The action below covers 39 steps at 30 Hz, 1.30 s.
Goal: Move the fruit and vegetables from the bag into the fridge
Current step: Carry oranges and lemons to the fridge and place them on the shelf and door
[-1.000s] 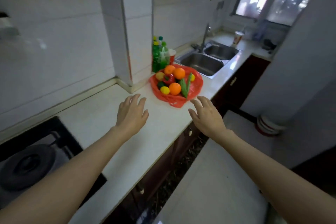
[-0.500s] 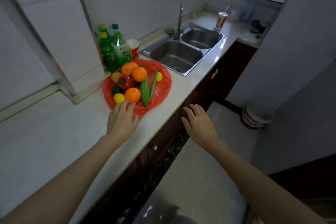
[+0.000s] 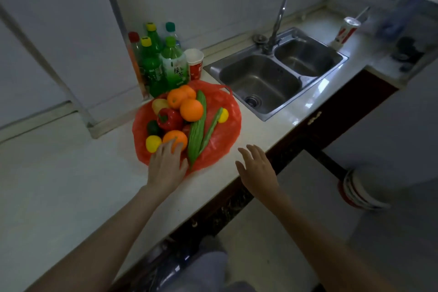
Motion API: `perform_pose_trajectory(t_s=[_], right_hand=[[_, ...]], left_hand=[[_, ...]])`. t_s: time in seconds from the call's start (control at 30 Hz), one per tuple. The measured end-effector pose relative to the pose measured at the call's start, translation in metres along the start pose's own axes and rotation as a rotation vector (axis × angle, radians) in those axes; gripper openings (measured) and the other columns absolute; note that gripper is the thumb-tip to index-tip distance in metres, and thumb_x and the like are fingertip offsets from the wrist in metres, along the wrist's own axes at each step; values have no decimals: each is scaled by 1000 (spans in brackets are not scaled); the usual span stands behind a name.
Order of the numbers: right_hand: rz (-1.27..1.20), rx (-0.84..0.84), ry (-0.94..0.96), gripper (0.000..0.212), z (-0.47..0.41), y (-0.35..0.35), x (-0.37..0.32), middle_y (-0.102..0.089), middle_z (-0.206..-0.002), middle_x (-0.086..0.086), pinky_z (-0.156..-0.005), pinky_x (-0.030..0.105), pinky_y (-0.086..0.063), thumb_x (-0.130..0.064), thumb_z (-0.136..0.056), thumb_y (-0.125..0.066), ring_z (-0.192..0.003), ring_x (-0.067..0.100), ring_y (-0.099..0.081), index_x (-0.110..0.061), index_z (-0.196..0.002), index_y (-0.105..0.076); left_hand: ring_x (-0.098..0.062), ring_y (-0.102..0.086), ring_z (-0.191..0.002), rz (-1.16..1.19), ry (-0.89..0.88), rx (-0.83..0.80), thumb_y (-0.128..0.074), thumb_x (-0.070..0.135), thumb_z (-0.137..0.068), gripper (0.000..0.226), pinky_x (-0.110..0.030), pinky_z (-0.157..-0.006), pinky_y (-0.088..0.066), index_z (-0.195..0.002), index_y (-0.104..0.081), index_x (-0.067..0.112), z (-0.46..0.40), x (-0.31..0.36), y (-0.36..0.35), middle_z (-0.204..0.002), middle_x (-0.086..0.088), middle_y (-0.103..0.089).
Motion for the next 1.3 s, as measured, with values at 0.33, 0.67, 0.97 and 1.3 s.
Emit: perform_pose_trajectory(t_s=[0.33, 0.67, 0.97, 1.3], right_hand=[[-30, -77, 75, 43, -86, -16, 13, -51, -134, 19, -102, 47, -43, -26, -93, -53, -127, 36, -44, -7, -131, -49], [-75, -180, 178, 44, -156, -33, 38, -45, -138, 15, -105, 40, -35, -23, -94, -49, -131, 32, -36, -9, -135, -44], [-195, -337, 239, 58, -220, -60, 57, -44, -136, 11, -103, 37, -37, -19, -84, -61, -130, 29, -36, -8, -137, -38], [-154, -434, 463, 68, -268, -91, 52, -57, -122, 12, -109, 43, -32, -43, -71, -74, -123, 33, -44, -10, -125, -50]], left_hand=[[-39, -38, -129, -55, -7, 29, -64, 31, -83, 65, -52, -99, -42, -139, -39, 9, -91, 14, -7, -144, -19, -37], [-37, -23, -137, -50, 50, -44, -70, 22, -81, 80, -49, -108, -34, -146, -25, 14, -155, 7, -25, -150, -17, -25], [-29, -33, -132, 65, 180, -34, -78, 18, -72, 86, -44, -95, -47, -144, -30, 19, -172, 10, -31, -144, -8, -33], [-29, -39, -127, 158, 328, 131, -80, 24, -71, 82, -41, -99, -40, -141, -37, 18, -156, 30, -22, -142, -8, -38]])
Point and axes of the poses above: each hand's wrist, its own z-axis away from the middle knuckle, its own y-axis out of the back of the hand, x = y × z, the point moved 6 cm from there along -z, towards the middle knuckle
